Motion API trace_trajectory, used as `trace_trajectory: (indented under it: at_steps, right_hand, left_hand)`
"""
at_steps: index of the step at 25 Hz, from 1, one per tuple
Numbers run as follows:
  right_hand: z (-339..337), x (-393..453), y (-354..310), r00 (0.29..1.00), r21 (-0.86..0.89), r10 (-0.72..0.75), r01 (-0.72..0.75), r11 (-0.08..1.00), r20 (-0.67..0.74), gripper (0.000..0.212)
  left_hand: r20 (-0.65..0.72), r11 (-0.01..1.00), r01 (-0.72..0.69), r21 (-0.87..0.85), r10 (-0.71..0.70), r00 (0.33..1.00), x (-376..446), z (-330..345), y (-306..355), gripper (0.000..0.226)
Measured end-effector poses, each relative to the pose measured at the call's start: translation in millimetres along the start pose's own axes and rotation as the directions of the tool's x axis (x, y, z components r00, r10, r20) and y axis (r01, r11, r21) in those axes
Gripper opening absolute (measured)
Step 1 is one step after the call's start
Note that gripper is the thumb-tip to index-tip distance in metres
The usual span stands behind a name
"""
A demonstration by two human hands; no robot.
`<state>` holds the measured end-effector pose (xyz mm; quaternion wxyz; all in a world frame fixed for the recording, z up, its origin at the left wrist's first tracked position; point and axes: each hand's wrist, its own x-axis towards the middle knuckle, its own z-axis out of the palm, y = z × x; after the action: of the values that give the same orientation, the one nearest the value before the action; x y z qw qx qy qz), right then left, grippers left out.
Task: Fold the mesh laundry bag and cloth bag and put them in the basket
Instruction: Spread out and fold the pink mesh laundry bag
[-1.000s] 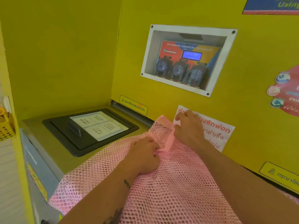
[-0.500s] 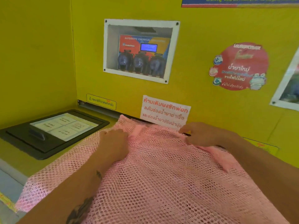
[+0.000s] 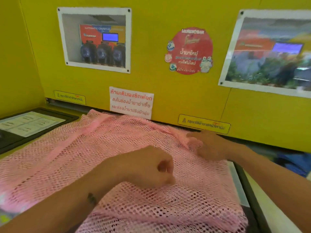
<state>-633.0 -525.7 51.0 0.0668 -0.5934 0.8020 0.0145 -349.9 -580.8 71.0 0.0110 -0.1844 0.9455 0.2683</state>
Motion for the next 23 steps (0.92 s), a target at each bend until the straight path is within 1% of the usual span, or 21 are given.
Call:
trace_trajectory:
  at_steps: [1, 2, 3, 4, 6, 7, 8, 9, 10, 12, 13, 14, 15, 16, 18, 19, 20, 21, 23]
  right_hand:
    - [6.3, 3.4, 5.8, 0.999, 0.033, -0.005, 0.006, 0.999, -0.044, 0.042]
    - [8.6, 5.6, 6.2, 0.995, 0.059, 0.007, -0.001, 0.998, -0.102, 0.025]
    - [10.1, 7.2, 6.1, 0.986, 0.074, 0.027, -0.015, 0.997, -0.166, 0.010]
    - [10.6, 6.5, 6.8, 0.973, 0.076, 0.047, -0.031, 0.997, -0.227, 0.009]
    - [7.6, 3.0, 13.1, 0.936, 0.016, 0.116, -0.118, 0.993, -0.331, 0.008]
    - [5.3, 0.2, 19.8, 0.913, 0.021, 0.160, -0.164, 0.986, -0.374, 0.012]
    - [5.9, 0.9, 31.5, 0.894, 0.072, 0.200, -0.187, 0.980, -0.401, 0.018]
    - [5.8, 2.7, 41.0, 0.889, 0.142, 0.220, -0.177, 0.974, -0.402, 0.027]
    - [5.7, 1.8, 45.9, 0.913, 0.209, 0.194, -0.124, 0.970, -0.358, 0.040]
    - [11.9, 8.5, 43.8, 0.978, 0.294, 0.060, 0.002, 0.956, -0.201, 0.068]
    - [18.3, 13.1, 36.2, 0.991, 0.293, 0.014, 0.025, 0.956, -0.131, 0.072]
    - [24.1, 17.0, 25.6, 0.995, 0.272, 0.002, 0.025, 0.962, -0.097, 0.068]
    - [27.7, 16.8, 15.6, 0.993, 0.256, 0.023, 0.008, 0.967, -0.119, 0.056]
    - [28.5, 15.5, 9.3, 0.976, 0.265, 0.057, 0.000, 0.964, -0.208, 0.043]
    - [20.8, 7.8, 5.7, 0.886, 0.265, 0.154, -0.036, 0.963, -0.438, 0.022]
    - [11.7, 4.0, 11.4, 0.847, 0.290, 0.216, -0.077, 0.954, -0.486, 0.015]
    - [1.3, 2.2, 21.5, 0.824, 0.314, 0.268, -0.116, 0.942, -0.500, 0.012]
    - [-10.2, 2.4, 32.0, 0.825, 0.326, 0.309, -0.161, 0.931, -0.473, 0.013]
    - [-24.5, 2.9, 56.9, 0.861, 0.268, 0.342, -0.252, 0.930, -0.376, 0.018]
  left_hand:
    - [0.060, 1.000, -0.012, -0.002, 0.012, 0.998, 2.5, 15.3, 23.3, 0.028]
    - [0.085, 1.000, -0.008, 0.008, 0.007, 0.996, 5.9, 27.1, 41.6, 0.033]
    - [0.078, 0.999, 0.003, 0.035, -0.006, 0.997, 10.4, 36.4, 54.8, 0.035]
    - [0.042, 0.997, 0.015, 0.077, -0.018, 0.999, 15.4, 43.1, 64.6, 0.034]
    - [-0.041, 0.988, 0.035, 0.153, -0.029, 0.999, 20.6, 48.8, 74.1, 0.028]
    - [-0.076, 0.984, 0.046, 0.170, -0.033, 0.997, 20.1, 50.8, 76.4, 0.025]
    - [-0.120, 0.983, 0.056, 0.175, -0.035, 0.992, 17.8, 54.6, 81.3, 0.022]
    - [-0.174, 0.984, 0.057, 0.170, -0.027, 0.984, 14.8, 58.0, 84.7, 0.018]
    - [-0.236, 0.984, 0.057, 0.166, -0.017, 0.972, 10.1, 62.6, 90.2, 0.014]
    - [-0.353, 0.984, 0.059, 0.168, 0.004, 0.935, -1.1, 68.2, 99.6, 0.010]
    - [-0.406, 0.984, 0.058, 0.166, 0.015, 0.914, -7.3, 68.9, 102.5, 0.011]
    - [-0.449, 0.985, 0.060, 0.165, 0.021, 0.893, -13.3, 68.1, 105.0, 0.011]
    - [-0.480, 0.985, 0.066, 0.161, 0.020, 0.877, -18.5, 66.3, 106.5, 0.011]
    - [-0.498, 0.985, 0.079, 0.156, 0.009, 0.867, -23.8, 64.1, 108.6, 0.012]
    - [-0.510, 0.987, 0.105, 0.121, -0.029, 0.860, -33.8, 57.7, 110.7, 0.019]
    - [-0.503, 0.989, 0.126, 0.082, -0.068, 0.862, -39.0, 52.3, 111.2, 0.020]
    - [-0.477, 0.986, 0.163, 0.039, -0.124, 0.870, -44.7, 46.1, 112.3, 0.019]
    - [-0.417, 0.976, 0.217, 0.017, -0.190, 0.889, -50.5, 39.1, 114.0, 0.015]
    - [-0.211, 0.937, 0.343, 0.059, -0.324, 0.922, -60.5, 30.4, 120.0, 0.013]
